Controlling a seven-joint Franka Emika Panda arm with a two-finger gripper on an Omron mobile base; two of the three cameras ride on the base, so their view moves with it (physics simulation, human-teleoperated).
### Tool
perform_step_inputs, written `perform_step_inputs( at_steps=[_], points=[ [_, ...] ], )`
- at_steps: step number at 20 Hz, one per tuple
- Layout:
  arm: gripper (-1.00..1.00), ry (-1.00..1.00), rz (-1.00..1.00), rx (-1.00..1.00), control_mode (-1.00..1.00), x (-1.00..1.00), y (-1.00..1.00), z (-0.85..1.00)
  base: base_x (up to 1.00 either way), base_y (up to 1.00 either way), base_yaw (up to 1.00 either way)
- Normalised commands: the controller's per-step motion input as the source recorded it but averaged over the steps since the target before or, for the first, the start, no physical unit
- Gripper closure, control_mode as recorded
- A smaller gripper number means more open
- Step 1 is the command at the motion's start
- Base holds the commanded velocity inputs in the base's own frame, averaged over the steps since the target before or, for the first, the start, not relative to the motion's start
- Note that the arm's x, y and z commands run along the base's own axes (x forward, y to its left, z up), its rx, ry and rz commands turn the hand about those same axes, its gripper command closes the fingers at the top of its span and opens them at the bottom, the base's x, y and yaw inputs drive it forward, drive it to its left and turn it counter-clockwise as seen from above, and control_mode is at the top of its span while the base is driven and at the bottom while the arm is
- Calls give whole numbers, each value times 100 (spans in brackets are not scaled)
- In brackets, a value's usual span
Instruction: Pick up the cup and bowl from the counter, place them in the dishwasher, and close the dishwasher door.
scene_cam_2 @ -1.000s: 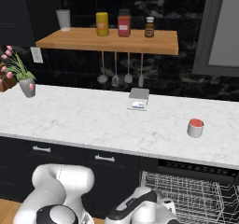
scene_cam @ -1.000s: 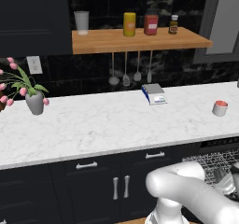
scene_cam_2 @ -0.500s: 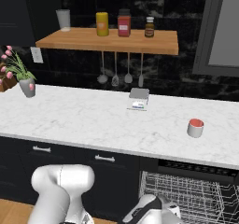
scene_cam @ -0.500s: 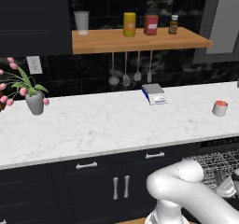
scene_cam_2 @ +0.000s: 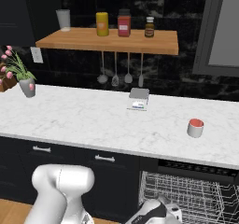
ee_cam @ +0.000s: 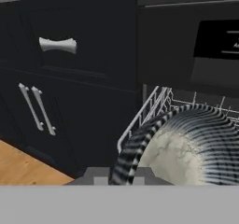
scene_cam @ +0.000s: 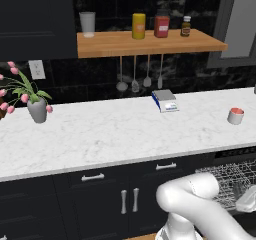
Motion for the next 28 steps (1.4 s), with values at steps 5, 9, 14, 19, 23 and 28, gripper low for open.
perform_step_inputs(
  at_steps=[5,9,14,19,23,28],
  points=[
    [100,-7,0,17,-100,18,18,-6,0,0,0],
    [100,1,0,1,-100,49,1,-14,0,0,0],
    [100,0,1,1,-100,55,0,-32,0,0,0],
    [100,0,1,1,-100,75,-7,-59,0,0,0],
    [100,4,0,3,-100,62,-29,-67,0,0,0],
    [100,3,1,7,-100,31,-58,-63,0,0,0]
  ],
)
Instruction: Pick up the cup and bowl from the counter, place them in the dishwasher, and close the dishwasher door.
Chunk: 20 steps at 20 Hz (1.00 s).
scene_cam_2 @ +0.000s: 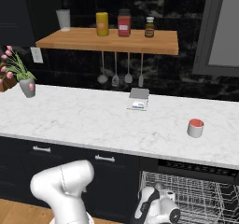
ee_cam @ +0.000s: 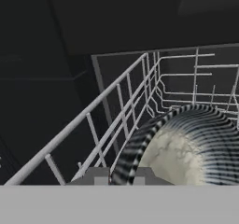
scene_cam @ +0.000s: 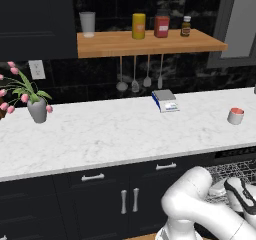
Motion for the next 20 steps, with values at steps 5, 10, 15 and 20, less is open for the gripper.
perform_step_inputs(
  at_steps=[5,10,15,20],
  points=[
    [100,1,0,11,-100,5,-74,-53,0,0,0],
    [-100,4,0,8,-100,-20,-90,-57,0,0,0],
    [-100,0,0,14,-100,-64,-100,-61,0,0,0],
    [-100,3,-4,5,-100,-91,-100,-61,0,0,0]
  ],
)
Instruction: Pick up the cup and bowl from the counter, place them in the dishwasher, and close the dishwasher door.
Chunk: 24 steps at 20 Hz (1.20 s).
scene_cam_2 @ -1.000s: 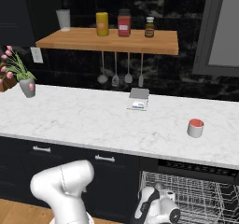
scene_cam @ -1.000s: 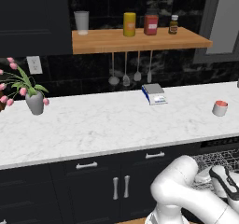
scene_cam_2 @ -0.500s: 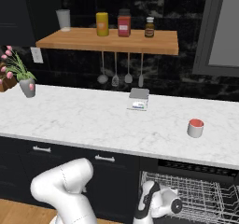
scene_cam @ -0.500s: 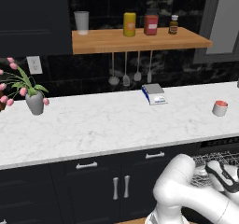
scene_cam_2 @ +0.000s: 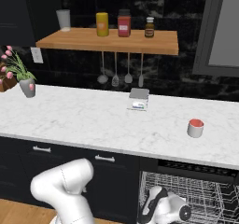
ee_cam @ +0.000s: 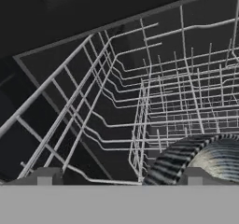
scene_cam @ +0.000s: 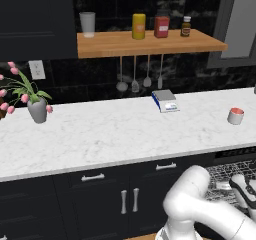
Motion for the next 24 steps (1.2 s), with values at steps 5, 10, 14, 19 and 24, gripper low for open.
perform_step_inputs(
  at_steps=[5,10,14,19,24],
  points=[
    [-100,13,-12,0,-100,-100,-100,-44,0,0,0],
    [-100,7,-10,-3,-100,-98,-45,62,0,0,0],
    [-100,1,-7,-2,-100,-88,-45,99,0,0,0],
    [-100,0,-10,-7,-100,-62,-3,100,0,0,0],
    [-100,-9,-6,-15,-100,-33,38,100,0,0,0]
  ],
)
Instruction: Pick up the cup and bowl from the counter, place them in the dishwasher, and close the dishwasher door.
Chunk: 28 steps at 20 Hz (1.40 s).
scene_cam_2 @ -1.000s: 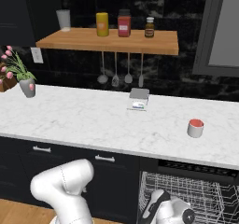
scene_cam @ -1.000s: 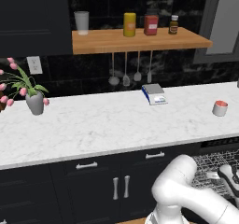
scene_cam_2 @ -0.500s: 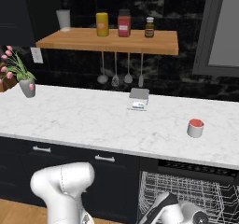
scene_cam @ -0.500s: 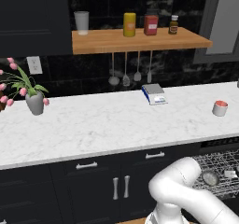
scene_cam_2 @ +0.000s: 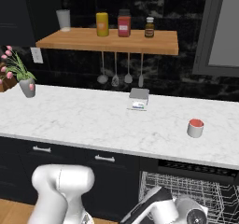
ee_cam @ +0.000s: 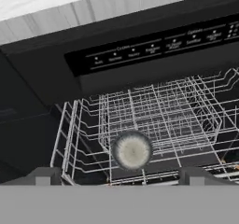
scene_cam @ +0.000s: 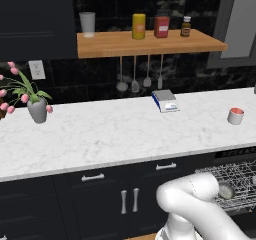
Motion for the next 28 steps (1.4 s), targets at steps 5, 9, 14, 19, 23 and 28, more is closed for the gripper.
perform_step_inputs(
  at_steps=[5,9,14,19,23,28],
  points=[
    [-100,-5,0,-24,-100,-50,14,100,0,0,0],
    [-100,6,0,-36,-100,-10,41,100,0,0,0],
    [-100,24,10,-27,-100,0,42,100,0,0,0],
    [-100,26,9,-16,-100,1,20,100,0,0,0],
    [-100,16,0,-1,-100,0,5,78,0,0,0],
    [-100,18,-2,5,-100,3,25,61,0,0,0]
  ],
)
